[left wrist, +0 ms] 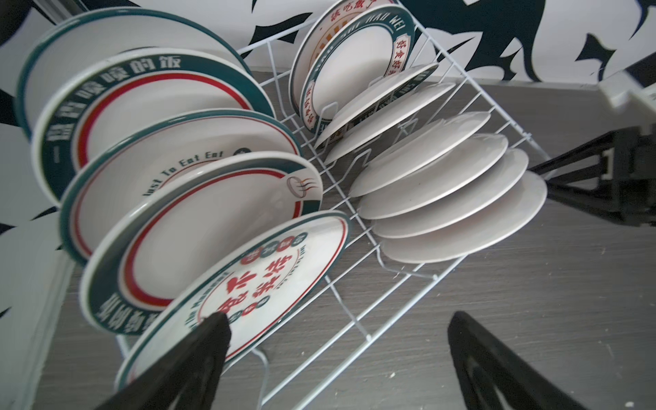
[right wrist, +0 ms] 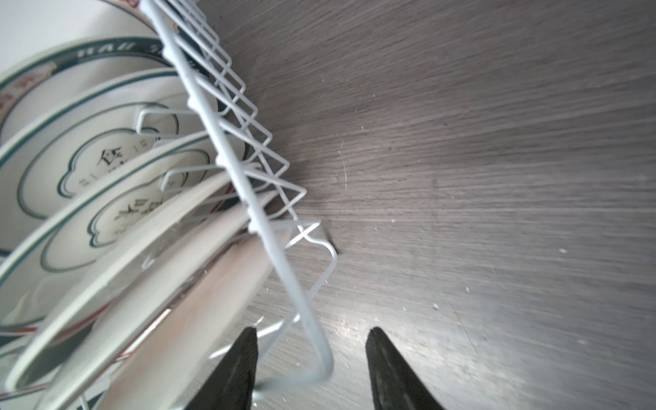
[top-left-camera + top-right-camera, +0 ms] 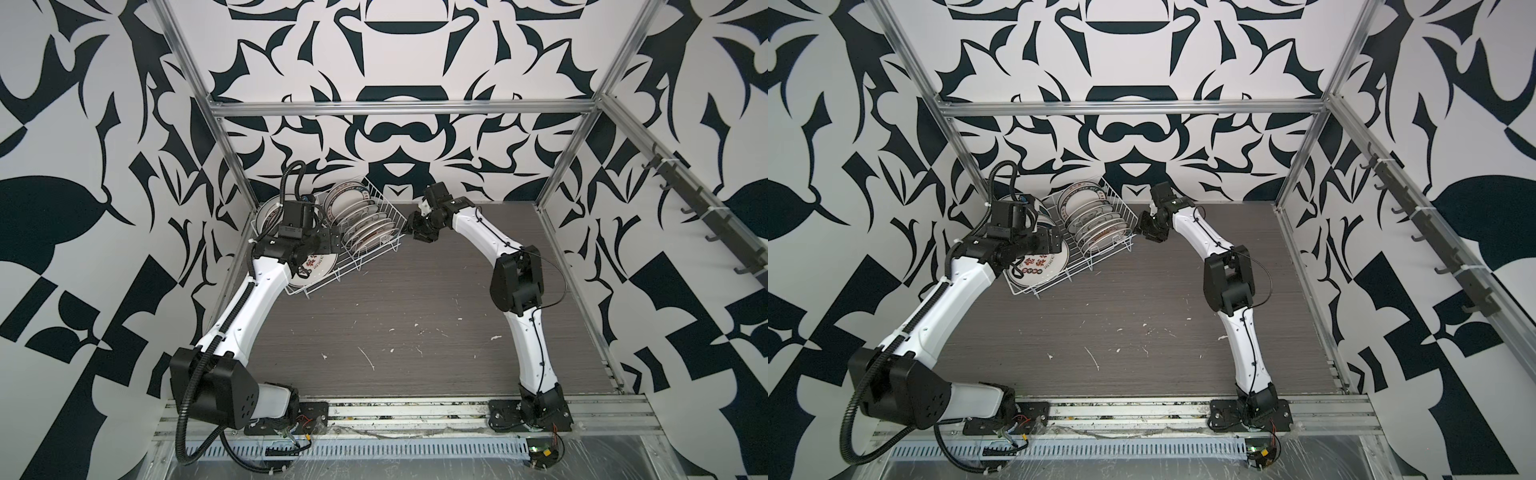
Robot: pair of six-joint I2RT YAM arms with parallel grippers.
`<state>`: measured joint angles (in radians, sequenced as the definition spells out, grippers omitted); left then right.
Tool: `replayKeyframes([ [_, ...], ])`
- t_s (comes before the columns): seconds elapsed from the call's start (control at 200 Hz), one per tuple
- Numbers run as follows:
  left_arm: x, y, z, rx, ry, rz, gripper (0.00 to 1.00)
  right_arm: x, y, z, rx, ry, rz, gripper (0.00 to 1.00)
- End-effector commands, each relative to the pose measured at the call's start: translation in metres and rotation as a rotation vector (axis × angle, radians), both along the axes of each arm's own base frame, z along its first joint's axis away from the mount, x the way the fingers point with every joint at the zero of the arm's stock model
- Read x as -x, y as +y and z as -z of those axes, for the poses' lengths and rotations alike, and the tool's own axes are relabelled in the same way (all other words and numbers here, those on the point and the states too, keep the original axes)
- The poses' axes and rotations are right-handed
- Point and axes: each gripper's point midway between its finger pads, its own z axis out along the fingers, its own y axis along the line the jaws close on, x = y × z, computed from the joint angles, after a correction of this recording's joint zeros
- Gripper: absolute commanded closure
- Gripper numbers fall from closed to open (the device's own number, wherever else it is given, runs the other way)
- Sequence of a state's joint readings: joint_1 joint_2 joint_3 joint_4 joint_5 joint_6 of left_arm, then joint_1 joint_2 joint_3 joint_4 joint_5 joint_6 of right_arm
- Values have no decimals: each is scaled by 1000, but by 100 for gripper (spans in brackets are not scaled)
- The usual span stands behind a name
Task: Unload the plates from the dish rack
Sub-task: Move the dish rack to the top-left of the table, then pick up a plate from the dish rack.
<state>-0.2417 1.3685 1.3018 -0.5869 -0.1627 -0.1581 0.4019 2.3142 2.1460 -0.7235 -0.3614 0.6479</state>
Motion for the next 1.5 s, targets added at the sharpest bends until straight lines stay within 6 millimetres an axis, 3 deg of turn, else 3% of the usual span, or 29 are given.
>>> replayKeyframes([
  [0.0,14,22,-18,-138,10,-21,1,8,-11,-34,16,-55,-2,43],
  [0.175,19,32,-11,-254,105,10,1,20,-23,-43,41,-75,-1,30],
  [0.19,20,33,-10,-259,115,13,1,22,-24,-44,44,-73,-2,24],
  [0.235,19,34,-6,-270,146,24,1,26,-27,-45,47,-79,-2,21],
  [0.26,19,34,-3,-271,169,33,1,28,-29,-46,48,-81,-3,9],
  [0.315,17,35,1,-285,200,39,1,34,-34,-47,54,-83,-8,1],
  [0.595,9,38,15,-200,279,118,1,60,-65,-48,77,-80,-3,0],
  [0.995,-10,48,38,-241,320,171,2,89,-83,-27,80,-46,8,0],
  [1.22,-14,48,51,-248,341,183,14,98,-91,-15,82,-23,24,0],
  [1.385,-11,52,61,-269,371,176,39,102,-94,-13,84,-20,29,0],
  [1.5,-10,57,65,-289,386,157,44,103,-94,-13,85,-20,26,0],
])
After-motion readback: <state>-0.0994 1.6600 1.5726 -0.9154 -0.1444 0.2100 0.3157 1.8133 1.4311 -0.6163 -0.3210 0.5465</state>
